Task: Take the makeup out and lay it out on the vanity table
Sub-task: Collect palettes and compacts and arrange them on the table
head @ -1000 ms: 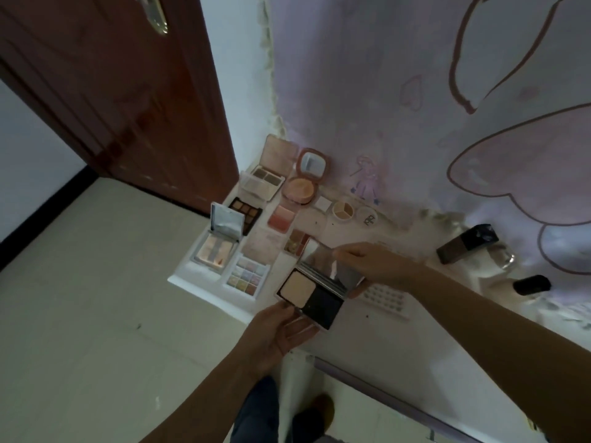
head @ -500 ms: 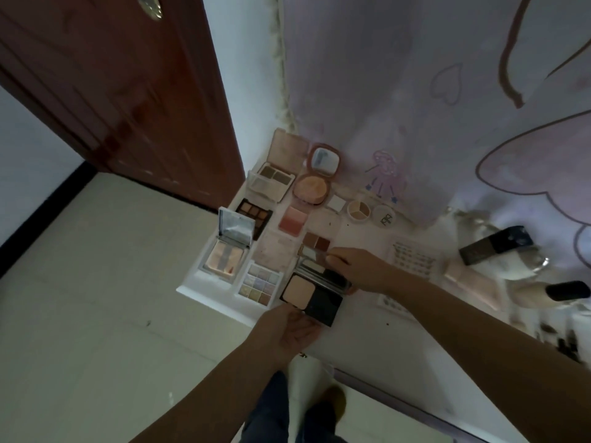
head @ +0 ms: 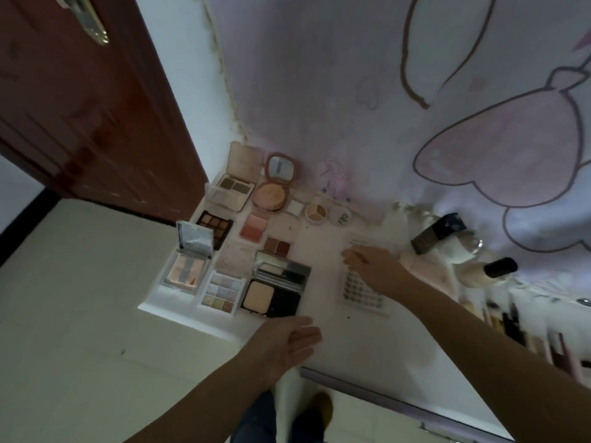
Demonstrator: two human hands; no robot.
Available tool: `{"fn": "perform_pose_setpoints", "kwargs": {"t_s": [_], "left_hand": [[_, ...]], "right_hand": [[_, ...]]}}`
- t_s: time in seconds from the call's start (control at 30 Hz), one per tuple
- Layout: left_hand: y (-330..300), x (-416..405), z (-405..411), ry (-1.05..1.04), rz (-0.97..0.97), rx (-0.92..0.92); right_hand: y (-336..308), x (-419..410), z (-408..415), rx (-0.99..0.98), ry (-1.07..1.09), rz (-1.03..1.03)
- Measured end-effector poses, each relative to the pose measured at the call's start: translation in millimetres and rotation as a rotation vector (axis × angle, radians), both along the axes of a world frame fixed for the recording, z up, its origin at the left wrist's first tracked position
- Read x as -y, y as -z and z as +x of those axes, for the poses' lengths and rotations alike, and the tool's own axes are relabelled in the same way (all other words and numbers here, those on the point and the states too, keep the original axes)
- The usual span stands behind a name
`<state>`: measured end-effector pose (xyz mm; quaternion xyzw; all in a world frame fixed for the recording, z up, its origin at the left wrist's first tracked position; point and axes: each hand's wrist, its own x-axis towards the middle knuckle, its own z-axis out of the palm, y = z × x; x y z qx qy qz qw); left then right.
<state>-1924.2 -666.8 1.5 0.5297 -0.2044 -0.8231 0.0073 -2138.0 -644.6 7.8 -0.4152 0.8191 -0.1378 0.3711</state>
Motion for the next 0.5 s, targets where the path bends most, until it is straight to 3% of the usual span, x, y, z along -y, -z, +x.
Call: {"fn": "perform_pose_setpoints", "kwargs": {"t_s": [0.07,0.17,0.2,0.37,0.5], "left_hand": [[-7.9,-10.1,-35.0,0.147,-0.214,-0.021],[8.5,-19.3,-93.4,0.525,-0.807,0.099],[14.4,-21.3,-107.8,0.581,-0.910,0.154],[29.3,-26.3,-148.6,0.702,-0.852,0.400],[23.5,-35.2,-143.0,0.746,-0.857,0.426]], "right_hand": [[3.3,-35.6,-11.6,-0.068,0.155,-0.007],[11.4,-78.1,-14.5,-0.063,0.338,-0.056],[15.8,-85.0,-13.4,-0.008,0.387,-0.048],[23.3,-84.6,-13.2,0.341,0.688,-0.051],[15.3,-87.3,-21.9,0.657,0.922,-0.160]]}}
